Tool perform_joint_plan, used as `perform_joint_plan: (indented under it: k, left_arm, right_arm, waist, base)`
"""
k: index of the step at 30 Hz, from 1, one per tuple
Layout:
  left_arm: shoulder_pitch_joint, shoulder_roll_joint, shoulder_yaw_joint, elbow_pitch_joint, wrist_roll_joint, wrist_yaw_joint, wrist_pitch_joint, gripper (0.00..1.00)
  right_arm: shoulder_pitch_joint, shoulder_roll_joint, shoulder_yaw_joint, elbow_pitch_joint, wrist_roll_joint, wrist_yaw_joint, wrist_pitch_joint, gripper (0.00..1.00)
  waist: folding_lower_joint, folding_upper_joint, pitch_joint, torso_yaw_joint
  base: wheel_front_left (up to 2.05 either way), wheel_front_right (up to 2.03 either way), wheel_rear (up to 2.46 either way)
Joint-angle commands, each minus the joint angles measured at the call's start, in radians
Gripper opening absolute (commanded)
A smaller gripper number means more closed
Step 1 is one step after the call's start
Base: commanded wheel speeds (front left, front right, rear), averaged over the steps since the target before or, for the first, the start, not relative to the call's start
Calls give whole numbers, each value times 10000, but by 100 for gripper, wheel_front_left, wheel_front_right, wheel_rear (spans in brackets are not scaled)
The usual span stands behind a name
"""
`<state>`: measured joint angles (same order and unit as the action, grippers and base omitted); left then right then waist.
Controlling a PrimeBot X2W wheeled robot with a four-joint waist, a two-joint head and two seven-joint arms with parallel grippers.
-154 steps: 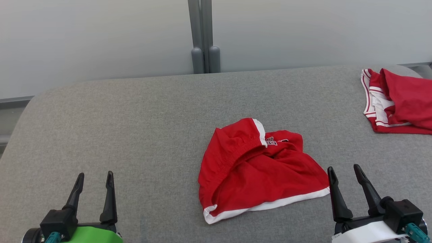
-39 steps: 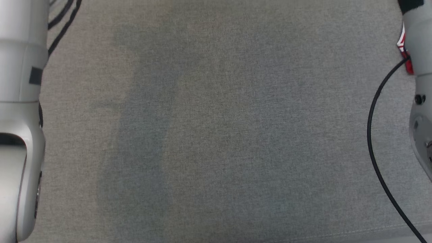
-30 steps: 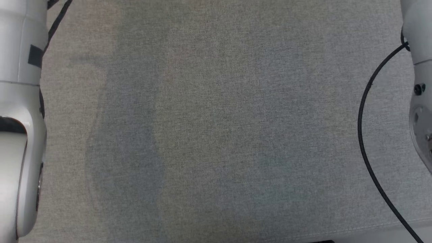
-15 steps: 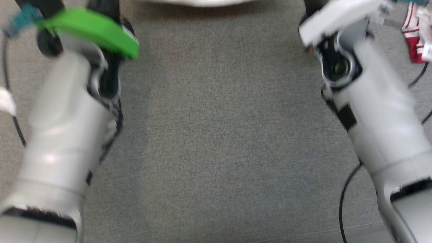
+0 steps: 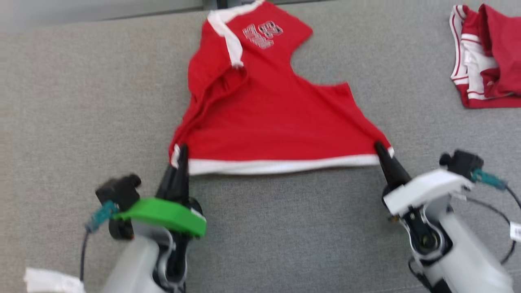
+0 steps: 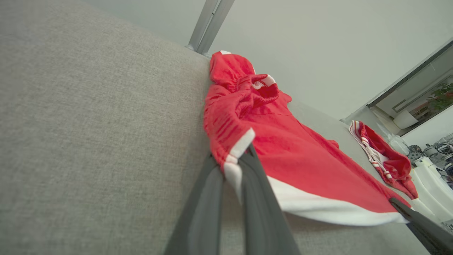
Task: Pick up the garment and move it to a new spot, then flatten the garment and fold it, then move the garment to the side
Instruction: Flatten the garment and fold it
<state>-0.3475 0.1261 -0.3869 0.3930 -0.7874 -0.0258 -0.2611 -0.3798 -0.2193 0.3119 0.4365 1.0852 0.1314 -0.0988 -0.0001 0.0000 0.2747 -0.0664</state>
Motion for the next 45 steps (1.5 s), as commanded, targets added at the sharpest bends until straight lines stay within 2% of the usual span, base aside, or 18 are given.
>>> perform_joint_plan:
  k: [1, 6, 14, 20, 28, 32, 37, 41, 45]
  left_arm:
    - [599, -44, -2, -216, 180, 96, -49, 0]
    - [2040, 6, -311, -721, 423, 323, -50, 0]
    - [3118, 127, -723, -1053, 863, 555, -49, 0]
    - [3165, 122, -751, -1087, 800, 566, -46, 0]
    - [2418, -71, -776, -1033, 371, 112, 229, 0]
    - [1354, -161, -665, -1045, -55, -250, 808, 0]
    - [-1336, -74, -367, -762, -598, -560, 2174, 0]
    - [-4237, -243, 359, 12, -1413, -493, 3265, 0]
    - [-7384, -365, 886, 1235, -1792, -195, 3796, 0]
  right_arm:
    - [660, -107, -157, -226, 28, -17, -13, 0]
    - [2480, -63, -560, -1153, -453, -17, 95, 0]
    - [4467, 546, -1569, -2487, -1416, -17, 772, 0]
    - [4858, 1154, -2343, -3089, -2156, -16, 1447, 0]
    - [4221, 1570, -2718, -3644, -2438, -11, 2071, 0]
    - [3052, 1631, -2792, -3563, -2209, -11, 2470, 0]
    - [105, 1670, -3096, -2558, -1872, -8, 3180, 0]
    - [-3269, 1685, -3472, -927, -1661, -8, 3449, 0]
    - [-7070, 1678, -3848, 1542, -1927, -8, 3165, 0]
  waist:
    - [1, 0, -728, 142]
    - [1, 0, -1147, 200]
    - [1, 0, -1625, 278]
    - [1, 0, -1762, 332]
    - [1, 0, -1625, 301]
    - [1, 0, -1301, 258]
    - [1, 0, -458, 170]
    - [1, 0, 530, 56]
    - [1, 0, 1488, 34]
  base:
    - [0, 0, 0]
    - [0, 0, 0]
    - [0, 0, 0]
    - [0, 0, 0]
    - [0, 0, 0]
    - [0, 0, 0]
    - [0, 0, 0]
    - [0, 0, 0]
    - [0, 0, 0]
